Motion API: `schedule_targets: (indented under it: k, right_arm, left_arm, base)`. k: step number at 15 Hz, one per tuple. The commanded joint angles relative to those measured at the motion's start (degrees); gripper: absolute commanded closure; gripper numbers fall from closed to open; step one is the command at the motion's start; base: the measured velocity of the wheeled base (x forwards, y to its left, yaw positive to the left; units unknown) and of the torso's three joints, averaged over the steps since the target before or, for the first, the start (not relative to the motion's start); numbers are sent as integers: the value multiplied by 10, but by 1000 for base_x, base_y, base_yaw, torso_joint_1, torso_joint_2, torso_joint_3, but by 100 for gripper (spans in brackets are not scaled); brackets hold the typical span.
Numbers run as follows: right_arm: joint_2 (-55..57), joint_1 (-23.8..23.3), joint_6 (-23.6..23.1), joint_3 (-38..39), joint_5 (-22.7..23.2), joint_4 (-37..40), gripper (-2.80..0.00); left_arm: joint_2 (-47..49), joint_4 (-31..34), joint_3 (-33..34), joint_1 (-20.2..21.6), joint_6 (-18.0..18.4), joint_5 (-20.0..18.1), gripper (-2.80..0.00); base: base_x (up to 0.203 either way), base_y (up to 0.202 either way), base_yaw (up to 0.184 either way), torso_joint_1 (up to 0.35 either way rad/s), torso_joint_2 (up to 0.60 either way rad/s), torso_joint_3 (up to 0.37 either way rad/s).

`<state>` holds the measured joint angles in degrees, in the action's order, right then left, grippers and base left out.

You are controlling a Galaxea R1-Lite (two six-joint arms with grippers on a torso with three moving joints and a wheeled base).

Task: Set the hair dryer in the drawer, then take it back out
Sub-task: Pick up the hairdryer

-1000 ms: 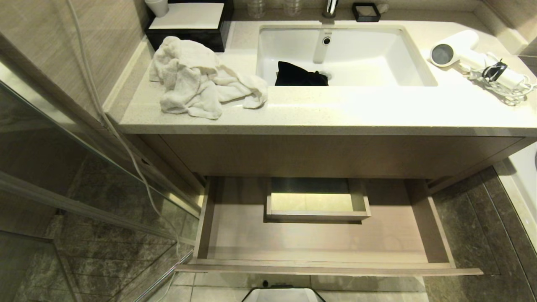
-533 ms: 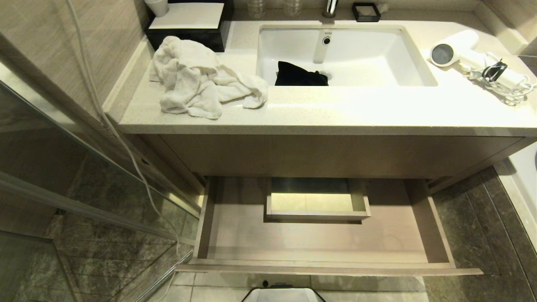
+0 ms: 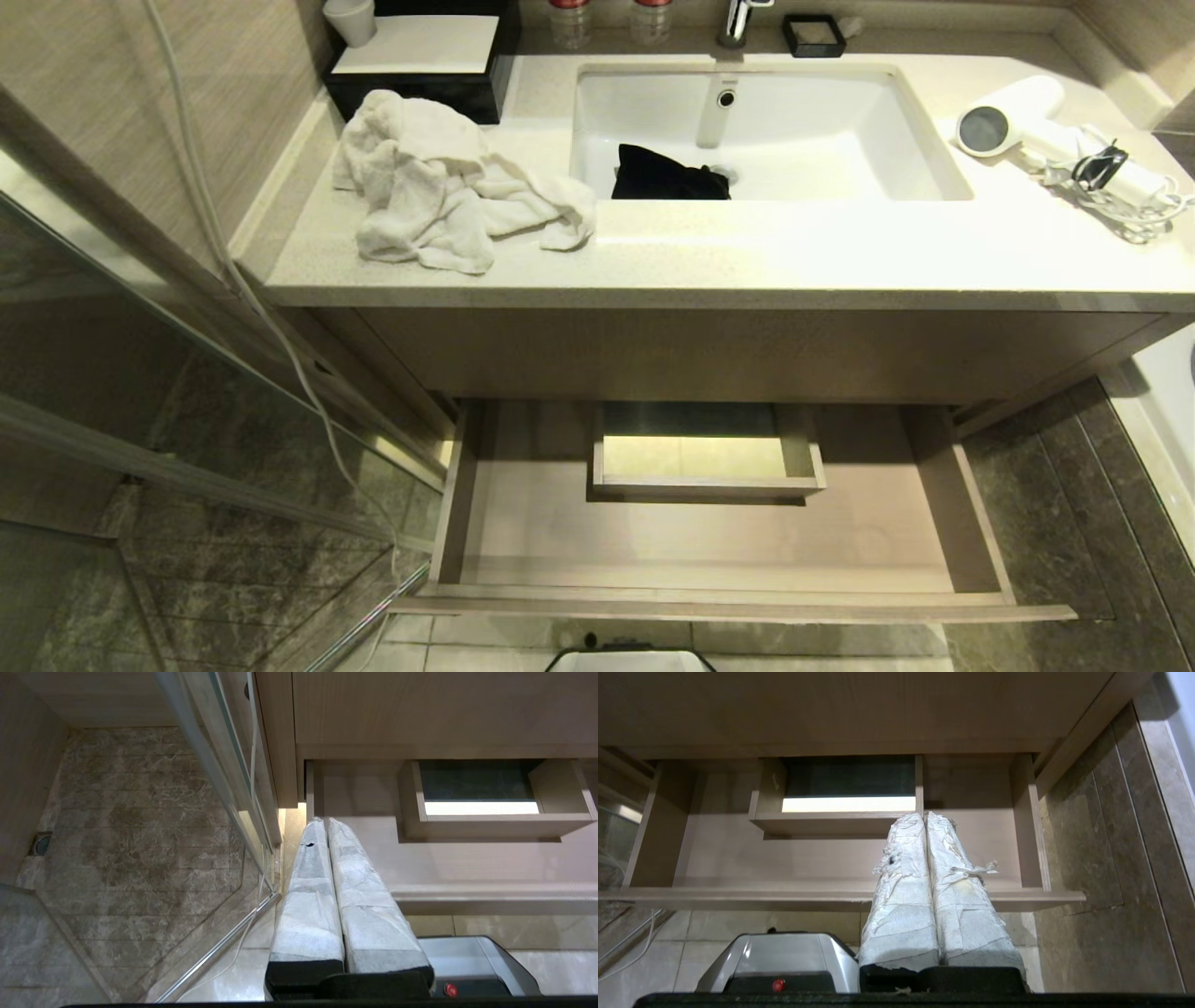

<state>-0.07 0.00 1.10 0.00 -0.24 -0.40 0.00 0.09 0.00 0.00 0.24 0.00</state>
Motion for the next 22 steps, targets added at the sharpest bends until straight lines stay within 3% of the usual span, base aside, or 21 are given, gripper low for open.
schedule_targets:
  k: [1,13,22]
  right_arm:
    - [0,0,0,1,0,1,0]
    - [0,0,-1,1,-1,2,0]
    - [0,0,0,1,-2,2,0]
  left_arm:
    - [0,0,0,0,0,0,0]
    - [0,0,1,0,0,0,0]
    - [0,0,1,0,0,0,0]
  base:
    - [0,0,0,251,-2,236]
    - [0,0,0,266,-60,198]
    - [0,0,0,31,-9,17]
